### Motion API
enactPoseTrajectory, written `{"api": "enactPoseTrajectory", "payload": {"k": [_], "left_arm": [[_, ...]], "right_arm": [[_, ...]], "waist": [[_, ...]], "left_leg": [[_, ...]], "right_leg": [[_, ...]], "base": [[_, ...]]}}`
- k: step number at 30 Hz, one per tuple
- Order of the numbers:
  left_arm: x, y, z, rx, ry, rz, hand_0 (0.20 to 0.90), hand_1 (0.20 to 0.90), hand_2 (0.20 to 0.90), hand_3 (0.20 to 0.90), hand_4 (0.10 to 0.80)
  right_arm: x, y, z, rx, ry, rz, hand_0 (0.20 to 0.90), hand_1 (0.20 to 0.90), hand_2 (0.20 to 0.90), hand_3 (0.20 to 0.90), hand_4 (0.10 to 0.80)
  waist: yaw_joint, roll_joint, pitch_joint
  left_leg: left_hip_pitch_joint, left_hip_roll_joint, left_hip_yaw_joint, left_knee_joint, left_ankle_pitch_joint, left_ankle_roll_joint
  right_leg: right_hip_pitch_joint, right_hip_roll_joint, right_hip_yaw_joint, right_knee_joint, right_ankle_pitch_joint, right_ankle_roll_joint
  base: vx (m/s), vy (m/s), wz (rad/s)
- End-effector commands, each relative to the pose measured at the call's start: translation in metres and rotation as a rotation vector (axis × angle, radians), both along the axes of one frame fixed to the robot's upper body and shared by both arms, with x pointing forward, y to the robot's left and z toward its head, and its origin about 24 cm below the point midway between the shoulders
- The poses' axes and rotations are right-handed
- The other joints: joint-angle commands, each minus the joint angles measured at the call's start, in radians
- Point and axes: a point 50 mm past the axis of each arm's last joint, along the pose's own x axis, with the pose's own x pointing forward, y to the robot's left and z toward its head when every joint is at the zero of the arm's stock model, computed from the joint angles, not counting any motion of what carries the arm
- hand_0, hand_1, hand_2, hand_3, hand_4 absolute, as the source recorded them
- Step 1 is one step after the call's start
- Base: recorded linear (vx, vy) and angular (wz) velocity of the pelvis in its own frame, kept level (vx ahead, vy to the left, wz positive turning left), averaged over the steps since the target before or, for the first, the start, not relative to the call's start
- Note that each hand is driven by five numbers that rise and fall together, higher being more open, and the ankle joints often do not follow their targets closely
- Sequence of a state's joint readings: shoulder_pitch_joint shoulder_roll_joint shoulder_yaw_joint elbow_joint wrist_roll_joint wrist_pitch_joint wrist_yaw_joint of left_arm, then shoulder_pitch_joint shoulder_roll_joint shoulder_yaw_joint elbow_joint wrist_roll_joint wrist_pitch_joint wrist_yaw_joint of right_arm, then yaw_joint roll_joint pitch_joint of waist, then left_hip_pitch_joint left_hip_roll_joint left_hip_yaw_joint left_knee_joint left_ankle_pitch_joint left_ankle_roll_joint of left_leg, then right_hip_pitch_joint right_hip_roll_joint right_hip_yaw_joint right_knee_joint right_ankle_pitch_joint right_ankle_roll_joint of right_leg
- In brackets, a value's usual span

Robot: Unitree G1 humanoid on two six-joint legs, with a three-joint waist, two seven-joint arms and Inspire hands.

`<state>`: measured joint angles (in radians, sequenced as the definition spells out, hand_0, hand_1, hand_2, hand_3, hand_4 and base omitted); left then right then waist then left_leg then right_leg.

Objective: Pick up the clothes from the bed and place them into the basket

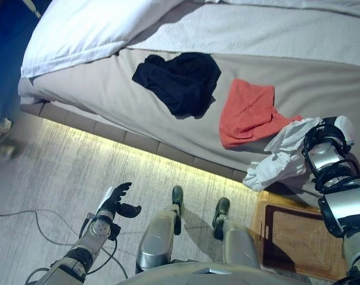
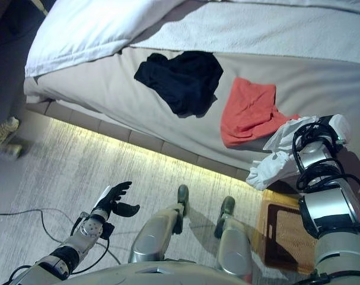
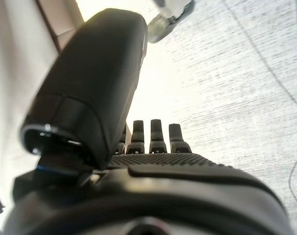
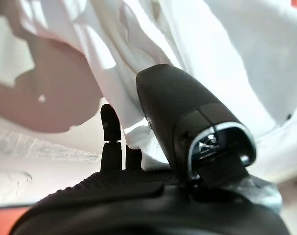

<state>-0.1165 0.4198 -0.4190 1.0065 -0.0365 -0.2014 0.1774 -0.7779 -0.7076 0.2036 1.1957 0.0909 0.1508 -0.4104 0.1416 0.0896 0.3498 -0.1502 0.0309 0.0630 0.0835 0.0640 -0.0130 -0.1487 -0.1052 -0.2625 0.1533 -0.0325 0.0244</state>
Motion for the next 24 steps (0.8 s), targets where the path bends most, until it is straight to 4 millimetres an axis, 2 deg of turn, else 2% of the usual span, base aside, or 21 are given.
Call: {"api": "enactPoseTrajectory", "payload": {"k": [1,4,7,9,10,13,15,17,21,24], "left_arm": [[-0.025,0.016,-0.008,0.082,0.039,0.037,0.9,0.9,0.9,0.9,0.8],[-0.04,0.016,-0.016,0.084,0.083,0.062,0.9,0.9,0.9,0.9,0.8],[-0.048,0.015,-0.02,0.084,0.104,0.076,0.9,0.9,0.9,0.9,0.8],[-0.049,0.013,-0.022,0.084,0.107,0.075,0.9,0.9,0.9,0.9,0.8],[-0.049,0.011,-0.022,0.08,0.106,0.071,0.9,0.9,0.9,0.9,0.8],[-0.045,0.009,-0.021,0.069,0.094,0.062,0.9,0.9,0.9,0.9,0.8],[-0.046,0.01,-0.021,0.069,0.091,0.048,0.9,0.9,0.9,0.9,0.8],[-0.049,0.011,-0.021,0.075,0.097,0.05,0.9,0.9,0.9,0.9,0.8],[-0.055,0.015,-0.022,0.082,0.125,0.05,0.9,0.9,0.9,0.9,0.8],[-0.054,0.011,-0.023,0.076,0.136,0.024,0.9,0.9,0.9,0.9,0.8]], "right_arm": [[-0.002,-0.021,0.051,-0.031,-0.298,-0.018,0.3,0.3,0.3,0.2,0.1],[0.0,-0.018,0.061,0.035,-0.446,-0.018,0.3,0.3,0.3,0.2,0.1],[0.005,-0.015,0.079,-0.01,-0.526,-0.044,0.3,0.3,0.3,0.2,0.1],[0.007,-0.013,0.087,-0.033,-0.548,-0.052,0.3,0.3,0.3,0.2,0.1],[0.01,-0.012,0.101,-0.063,-0.582,-0.053,0.3,0.3,0.3,0.2,0.1],[0.015,-0.006,0.125,-0.044,-0.696,-0.058,0.3,0.3,0.3,0.2,0.1],[0.016,-0.004,0.129,-0.011,-0.747,-0.039,0.3,0.3,0.3,0.2,0.1],[0.018,0.006,0.131,0.012,-0.805,0.039,0.3,0.3,0.3,0.2,0.1],[0.016,0.017,0.137,0.113,-0.939,0.089,0.3,0.3,0.3,0.2,0.1],[0.014,0.023,0.131,0.226,-1.019,0.131,0.3,0.3,0.3,0.2,0.1]], "waist": [[0.015,-0.045,-0.108],[0.018,-0.043,-0.135],[0.027,-0.036,-0.139],[0.032,-0.032,-0.136],[0.039,-0.027,-0.131],[0.042,-0.017,-0.116],[0.043,-0.021,-0.118],[0.041,-0.035,-0.132],[0.025,-0.057,-0.177],[0.007,-0.073,-0.217]], "left_leg": [[-0.024,0.009,-0.006,-0.041,0.012,-0.041],[0.012,0.009,-0.007,-0.069,0.014,-0.047],[0.022,0.011,-0.012,-0.083,0.02,-0.051],[0.018,0.01,-0.016,-0.083,0.022,-0.053],[0.011,0.01,-0.022,-0.084,0.025,-0.054],[0.005,0.01,-0.031,-0.098,0.029,-0.053],[0.012,0.006,-0.036,-0.107,0.027,-0.051],[0.033,0.004,-0.035,-0.113,0.02,-0.051],[0.091,0.013,-0.014,-0.131,0.008,-0.052],[0.132,0.014,-0.003,-0.138,-0.005,-0.048]], "right_leg": [[0.046,0.001,0.002,-0.073,0.042,0.019],[0.082,0.001,-0.002,-0.11,0.053,0.022],[0.095,0.002,-0.01,-0.119,0.053,0.022],[0.093,0.002,-0.014,-0.116,0.051,0.02],[0.086,0.003,-0.017,-0.11,0.048,0.017],[0.072,0.008,-0.016,-0.102,0.039,0.012],[0.076,0.006,-0.016,-0.108,0.04,0.014],[0.096,-0.003,-0.02,-0.121,0.044,0.021],[0.147,-0.004,-0.018,-0.142,0.048,0.029],[0.174,0.001,-0.008,-0.138,0.039,0.03]], "base": [[0.134,0.018,-0.02],[0.143,0.044,0.07],[0.083,0.037,0.1],[0.024,0.022,0.06],[-0.015,0.023,0.06],[-0.064,0.028,0.12],[-0.036,0.008,0.15],[0.045,0.0,0.11],[0.145,-0.003,-0.03],[0.126,0.009,-0.03]]}}
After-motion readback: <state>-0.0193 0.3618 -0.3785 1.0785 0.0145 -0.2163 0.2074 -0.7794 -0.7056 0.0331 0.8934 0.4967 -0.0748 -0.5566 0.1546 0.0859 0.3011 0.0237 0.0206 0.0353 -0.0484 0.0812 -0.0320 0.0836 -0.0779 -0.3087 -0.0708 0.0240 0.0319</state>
